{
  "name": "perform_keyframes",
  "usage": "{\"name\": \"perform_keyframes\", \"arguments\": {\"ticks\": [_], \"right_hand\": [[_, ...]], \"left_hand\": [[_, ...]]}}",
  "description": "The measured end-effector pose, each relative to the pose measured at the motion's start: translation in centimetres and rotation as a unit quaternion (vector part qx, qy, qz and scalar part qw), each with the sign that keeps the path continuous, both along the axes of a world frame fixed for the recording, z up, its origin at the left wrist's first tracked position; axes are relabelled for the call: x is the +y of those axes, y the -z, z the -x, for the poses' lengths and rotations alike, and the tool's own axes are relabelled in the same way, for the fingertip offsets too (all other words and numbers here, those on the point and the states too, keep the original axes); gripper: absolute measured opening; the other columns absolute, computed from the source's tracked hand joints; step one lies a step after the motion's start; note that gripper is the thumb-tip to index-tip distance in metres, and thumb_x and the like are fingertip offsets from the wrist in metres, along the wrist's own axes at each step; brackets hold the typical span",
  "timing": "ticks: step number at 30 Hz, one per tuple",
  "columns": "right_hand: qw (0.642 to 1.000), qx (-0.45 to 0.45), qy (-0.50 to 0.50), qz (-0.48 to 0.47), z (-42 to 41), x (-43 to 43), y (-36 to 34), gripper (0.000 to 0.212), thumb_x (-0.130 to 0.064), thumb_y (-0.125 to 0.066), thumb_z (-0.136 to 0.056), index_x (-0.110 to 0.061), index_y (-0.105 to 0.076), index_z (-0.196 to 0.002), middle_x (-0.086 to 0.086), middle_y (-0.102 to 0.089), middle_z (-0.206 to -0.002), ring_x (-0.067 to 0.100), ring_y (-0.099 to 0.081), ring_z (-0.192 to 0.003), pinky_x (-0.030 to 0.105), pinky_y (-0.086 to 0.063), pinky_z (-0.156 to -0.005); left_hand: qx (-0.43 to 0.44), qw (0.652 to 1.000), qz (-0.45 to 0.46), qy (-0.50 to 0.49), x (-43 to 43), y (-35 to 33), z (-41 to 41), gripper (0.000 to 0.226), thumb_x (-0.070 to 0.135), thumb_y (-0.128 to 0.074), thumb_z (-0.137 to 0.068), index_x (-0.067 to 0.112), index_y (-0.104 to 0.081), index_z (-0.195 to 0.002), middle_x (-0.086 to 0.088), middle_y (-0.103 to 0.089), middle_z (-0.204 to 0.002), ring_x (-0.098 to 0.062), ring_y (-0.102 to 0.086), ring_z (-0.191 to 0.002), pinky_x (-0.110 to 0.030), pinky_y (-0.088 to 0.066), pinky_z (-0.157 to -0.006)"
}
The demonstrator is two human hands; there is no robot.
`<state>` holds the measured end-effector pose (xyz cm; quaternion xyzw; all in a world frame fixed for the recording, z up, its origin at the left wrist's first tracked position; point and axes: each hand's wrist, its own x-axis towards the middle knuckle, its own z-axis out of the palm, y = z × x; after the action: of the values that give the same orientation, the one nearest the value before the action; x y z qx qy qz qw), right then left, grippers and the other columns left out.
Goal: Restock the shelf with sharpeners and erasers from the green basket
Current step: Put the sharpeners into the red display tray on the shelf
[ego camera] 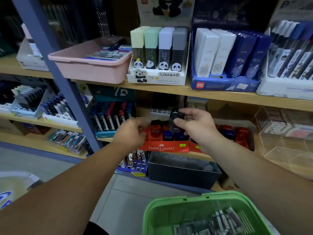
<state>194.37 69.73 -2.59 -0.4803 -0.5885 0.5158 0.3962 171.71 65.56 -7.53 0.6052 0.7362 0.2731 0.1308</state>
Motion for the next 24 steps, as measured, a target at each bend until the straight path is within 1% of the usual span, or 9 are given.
{"name": "perform_keyframes", "arguments": {"ticks": [4,7,9,11,13,17,20,22,24], "right_hand": [[0.995,-0.086,-0.022,-0.047,4.8,1.8,1.0,0.027,-0.015,-0.082,-0.088,-0.020,-0.069,-0.112,0.003,-0.071,-0.110,0.021,-0.072,-0.098,0.042,-0.064,-0.086],[0.974,-0.188,-0.050,-0.119,7.4,4.2,1.5,0.028,-0.025,-0.085,-0.085,-0.023,-0.074,-0.111,-0.005,-0.071,-0.109,0.017,-0.067,-0.105,0.044,-0.058,-0.096],[0.945,-0.273,-0.071,-0.164,8.5,5.4,2.0,0.026,-0.032,-0.085,-0.085,-0.031,-0.075,-0.108,-0.006,-0.066,-0.114,0.019,-0.062,-0.112,0.043,-0.054,-0.098],[0.919,-0.330,-0.091,-0.194,9.3,6.1,2.8,0.023,-0.034,-0.085,-0.084,-0.033,-0.075,-0.105,-0.003,-0.058,-0.116,0.022,-0.056,-0.115,0.044,-0.051,-0.099],[0.899,-0.364,-0.119,-0.212,10.0,6.1,3.4,0.022,-0.034,-0.085,-0.085,-0.032,-0.076,-0.105,-0.004,-0.053,-0.113,0.022,-0.052,-0.115,0.045,-0.050,-0.099],[0.842,-0.460,-0.110,-0.259,10.9,5.8,3.9,0.030,-0.042,-0.079,-0.089,-0.038,-0.072,-0.119,-0.004,-0.053,-0.119,0.023,-0.046,-0.121,0.042,-0.045,-0.099],[0.794,-0.530,-0.104,-0.278,12.1,5.7,4.2,0.038,-0.047,-0.074,-0.092,-0.040,-0.067,-0.129,-0.001,-0.053,-0.129,0.025,-0.042,-0.129,0.045,-0.036,-0.108],[0.781,-0.555,-0.098,-0.270,12.7,5.7,4.4,0.040,-0.048,-0.071,-0.094,-0.040,-0.065,-0.132,0.000,-0.051,-0.133,0.026,-0.040,-0.133,0.045,-0.031,-0.111],[0.784,-0.556,-0.090,-0.262,12.8,5.9,4.5,0.041,-0.050,-0.070,-0.093,-0.041,-0.065,-0.133,0.001,-0.050,-0.136,0.027,-0.039,-0.135,0.046,-0.030,-0.112]], "left_hand": [[0.010,1.000,0.012,0.004,-0.9,0.7,1.8,0.019,0.021,-0.074,-0.087,0.025,-0.075,-0.106,0.002,-0.064,-0.099,-0.016,-0.064,-0.089,-0.036,-0.058,-0.078],[-0.019,0.999,0.025,-0.010,-0.8,1.6,3.3,0.025,0.032,-0.080,-0.084,0.026,-0.073,-0.108,0.004,-0.066,-0.105,-0.011,-0.064,-0.092,-0.031,-0.055,-0.074],[-0.067,0.996,0.053,-0.022,-1.1,2.2,4.1,0.041,0.032,-0.082,-0.086,0.023,-0.069,-0.124,0.003,-0.068,-0.115,-0.011,-0.063,-0.099,-0.027,-0.051,-0.078],[-0.095,0.991,0.084,-0.041,-1.3,2.8,4.8,0.062,0.032,-0.079,-0.090,0.018,-0.055,-0.145,-0.002,-0.063,-0.129,-0.012,-0.057,-0.101,-0.026,-0.047,-0.083],[-0.122,0.986,0.101,-0.053,-1.6,3.3,5.1,0.067,0.038,-0.074,-0.094,0.017,-0.048,-0.151,-0.004,-0.062,-0.132,-0.013,-0.057,-0.099,-0.025,-0.046,-0.082],[-0.192,0.972,0.130,-0.031,-1.7,4.0,4.7,0.056,0.036,-0.070,-0.097,0.020,-0.052,-0.147,0.001,-0.070,-0.108,-0.011,-0.063,-0.079,-0.019,-0.047,-0.064],[-0.209,0.969,0.132,-0.010,-1.6,4.4,3.9,0.044,0.030,-0.067,-0.100,0.024,-0.057,-0.142,-0.005,-0.073,-0.088,-0.014,-0.059,-0.062,-0.020,-0.048,-0.052],[-0.209,0.969,0.130,-0.016,-1.4,4.6,3.7,0.038,0.032,-0.067,-0.100,0.028,-0.060,-0.137,-0.004,-0.069,-0.078,-0.014,-0.056,-0.058,-0.023,-0.047,-0.052],[-0.200,0.971,0.125,-0.037,-1.1,4.8,3.7,0.036,0.036,-0.068,-0.098,0.030,-0.062,-0.134,0.004,-0.063,-0.072,-0.012,-0.055,-0.056,-0.021,-0.044,-0.051]]}}
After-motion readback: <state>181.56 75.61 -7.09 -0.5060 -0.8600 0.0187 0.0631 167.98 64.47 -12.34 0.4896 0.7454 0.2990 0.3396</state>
